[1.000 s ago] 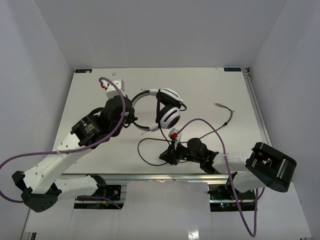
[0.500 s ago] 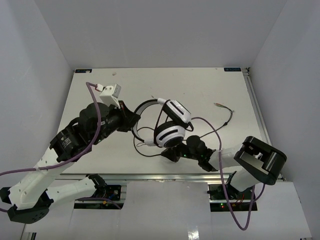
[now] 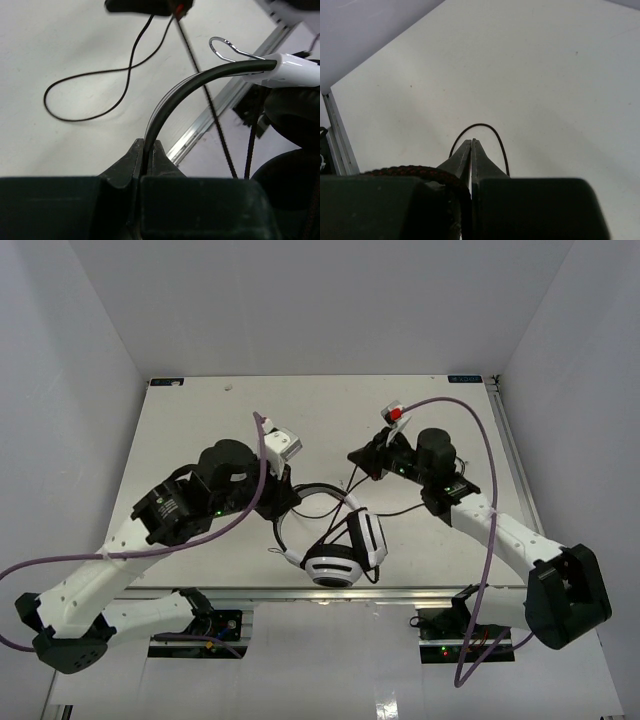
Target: Wrap the headphones
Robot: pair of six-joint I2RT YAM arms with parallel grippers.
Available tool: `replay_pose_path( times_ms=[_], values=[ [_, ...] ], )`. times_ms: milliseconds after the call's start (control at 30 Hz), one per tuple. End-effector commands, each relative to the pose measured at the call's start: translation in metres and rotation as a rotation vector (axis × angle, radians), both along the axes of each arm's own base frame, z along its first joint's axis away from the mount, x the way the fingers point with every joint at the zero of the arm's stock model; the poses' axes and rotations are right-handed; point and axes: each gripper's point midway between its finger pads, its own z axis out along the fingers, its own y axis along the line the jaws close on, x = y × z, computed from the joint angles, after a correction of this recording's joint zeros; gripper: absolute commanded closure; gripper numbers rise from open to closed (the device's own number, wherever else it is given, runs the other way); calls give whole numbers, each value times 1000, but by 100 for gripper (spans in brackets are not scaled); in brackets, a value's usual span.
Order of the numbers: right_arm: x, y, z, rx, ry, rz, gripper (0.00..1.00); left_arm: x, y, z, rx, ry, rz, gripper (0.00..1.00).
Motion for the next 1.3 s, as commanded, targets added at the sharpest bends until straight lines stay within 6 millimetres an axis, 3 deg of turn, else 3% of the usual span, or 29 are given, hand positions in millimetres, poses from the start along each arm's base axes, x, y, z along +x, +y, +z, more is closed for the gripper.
replay_pose_path(
  times_ms=[0, 167, 300, 533, 867, 1067, 1267],
  values=[
    [4, -26, 27, -133, 40, -32, 92, 26, 11, -25, 149, -48, 83, 100],
    [-7, -38, 43, -187, 60, -36, 92, 69, 42, -56, 402, -122, 289, 100],
    [-22, -44, 44, -179, 58, -28, 92, 90, 55, -56, 447, -172, 436, 100],
    [-43, -48, 44, -153, 51, -1, 92, 98, 52, -67, 472, -204, 456, 100],
    [-88, -46, 57, -47, 12, 103, 92, 118, 77, -59, 545, -261, 674, 100],
    [-111, -32, 71, 26, -5, 213, 92, 127, 76, -65, 577, -262, 729, 100],
    [-135, -3, 62, 70, 17, 333, 92, 131, 80, -59, 551, -250, 841, 100]
  ],
)
